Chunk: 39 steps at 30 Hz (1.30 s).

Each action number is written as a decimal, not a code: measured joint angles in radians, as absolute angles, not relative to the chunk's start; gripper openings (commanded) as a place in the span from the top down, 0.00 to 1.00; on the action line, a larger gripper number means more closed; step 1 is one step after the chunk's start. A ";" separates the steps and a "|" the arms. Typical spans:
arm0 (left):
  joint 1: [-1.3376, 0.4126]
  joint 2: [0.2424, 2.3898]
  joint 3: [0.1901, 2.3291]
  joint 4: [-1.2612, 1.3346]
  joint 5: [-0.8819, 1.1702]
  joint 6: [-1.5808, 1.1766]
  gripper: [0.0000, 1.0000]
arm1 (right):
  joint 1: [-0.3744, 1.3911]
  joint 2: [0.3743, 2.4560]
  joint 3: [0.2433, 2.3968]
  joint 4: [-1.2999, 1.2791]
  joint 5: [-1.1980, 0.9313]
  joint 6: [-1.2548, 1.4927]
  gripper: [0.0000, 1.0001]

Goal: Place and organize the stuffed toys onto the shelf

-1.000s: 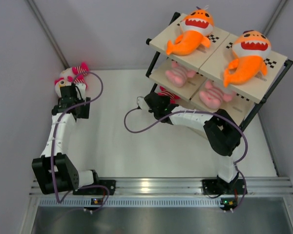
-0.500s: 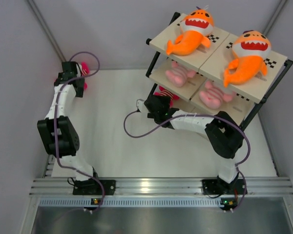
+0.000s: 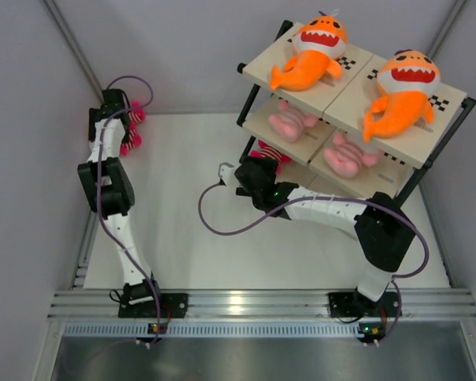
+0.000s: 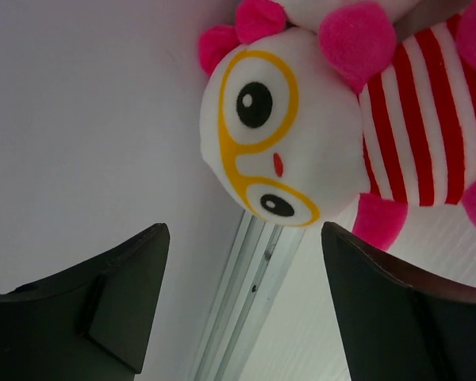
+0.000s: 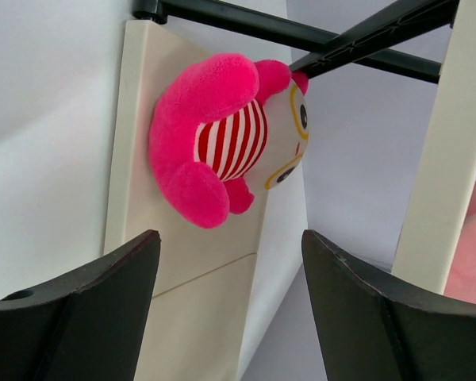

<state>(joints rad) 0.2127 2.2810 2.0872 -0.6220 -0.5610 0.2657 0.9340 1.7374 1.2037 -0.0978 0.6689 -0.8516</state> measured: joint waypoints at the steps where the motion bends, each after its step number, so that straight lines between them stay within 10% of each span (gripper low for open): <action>1: 0.219 2.299 2.103 -0.622 -0.556 0.255 0.16 | 0.935 1.734 1.202 -0.100 0.673 -0.846 0.27; 11: 0.287 2.394 2.173 -0.629 -0.376 0.170 0.24 | 0.998 1.715 1.197 -0.105 0.715 -0.818 0.28; 18: 0.307 2.453 2.220 -0.636 -0.283 0.115 0.99 | 1.008 1.689 1.177 -0.105 0.744 -0.816 0.29; 32: 0.354 2.221 1.913 -0.612 -0.031 0.118 1.00 | 1.079 1.503 1.158 -0.141 0.744 -0.760 0.27; 39: 0.266 1.744 1.460 -0.685 0.300 0.296 1.00 | 1.100 1.251 1.127 -0.182 0.396 -0.649 0.00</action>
<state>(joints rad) 0.2665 1.7439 1.4601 -0.6853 0.3004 0.2962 1.1000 1.2514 1.1271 -0.1818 0.3958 -0.6495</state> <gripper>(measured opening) 0.027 0.976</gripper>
